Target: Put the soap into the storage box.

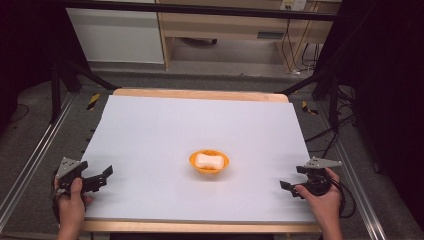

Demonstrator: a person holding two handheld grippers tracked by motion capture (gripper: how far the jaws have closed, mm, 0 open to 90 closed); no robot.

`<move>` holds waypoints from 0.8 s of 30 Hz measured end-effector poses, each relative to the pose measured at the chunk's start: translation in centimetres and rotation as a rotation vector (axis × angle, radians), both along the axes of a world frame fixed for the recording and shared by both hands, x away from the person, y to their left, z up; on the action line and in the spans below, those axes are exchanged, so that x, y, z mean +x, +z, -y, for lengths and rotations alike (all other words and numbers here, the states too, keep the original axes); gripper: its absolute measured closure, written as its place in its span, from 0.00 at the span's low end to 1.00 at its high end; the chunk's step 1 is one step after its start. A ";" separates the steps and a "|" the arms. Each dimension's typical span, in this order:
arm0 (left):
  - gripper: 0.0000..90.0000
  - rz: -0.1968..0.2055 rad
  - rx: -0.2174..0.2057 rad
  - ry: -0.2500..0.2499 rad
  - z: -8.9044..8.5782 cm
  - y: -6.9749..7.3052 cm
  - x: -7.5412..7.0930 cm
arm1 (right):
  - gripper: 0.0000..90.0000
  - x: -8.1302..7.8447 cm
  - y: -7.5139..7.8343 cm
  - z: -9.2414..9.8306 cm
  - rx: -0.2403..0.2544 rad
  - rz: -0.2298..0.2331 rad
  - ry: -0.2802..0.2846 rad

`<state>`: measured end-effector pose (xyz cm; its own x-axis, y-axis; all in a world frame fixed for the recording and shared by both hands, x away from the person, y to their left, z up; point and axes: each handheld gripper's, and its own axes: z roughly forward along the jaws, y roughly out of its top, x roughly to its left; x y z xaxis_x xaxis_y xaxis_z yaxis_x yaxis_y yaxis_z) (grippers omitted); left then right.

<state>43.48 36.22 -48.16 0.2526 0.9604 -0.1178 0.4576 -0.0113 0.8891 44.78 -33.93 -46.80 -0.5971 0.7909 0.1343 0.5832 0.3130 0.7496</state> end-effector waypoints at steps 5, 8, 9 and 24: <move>0.01 0.000 0.001 -0.001 0.0 0.0 0.0 | 0.03 -0.5 -0.1 0.9 0.012 0.012 -0.011; 0.01 0.000 0.001 0.000 0.0 0.0 0.0 | 0.03 -0.9 -0.3 1.4 0.022 0.020 -0.025; 0.01 0.000 0.002 -0.001 0.0 0.0 0.0 | 0.03 -1.0 -0.3 1.6 0.031 0.021 -0.027; 0.01 -0.002 -0.001 0.001 0.0 0.0 0.0 | 0.01 -2.7 -0.7 3.8 0.147 0.130 -0.172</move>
<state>43.50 36.21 -48.16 0.2519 0.9604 -0.1195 0.4594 -0.0100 0.8882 42.06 -37.73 -47.55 -0.4753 0.8599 0.1864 0.5142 0.0995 0.8519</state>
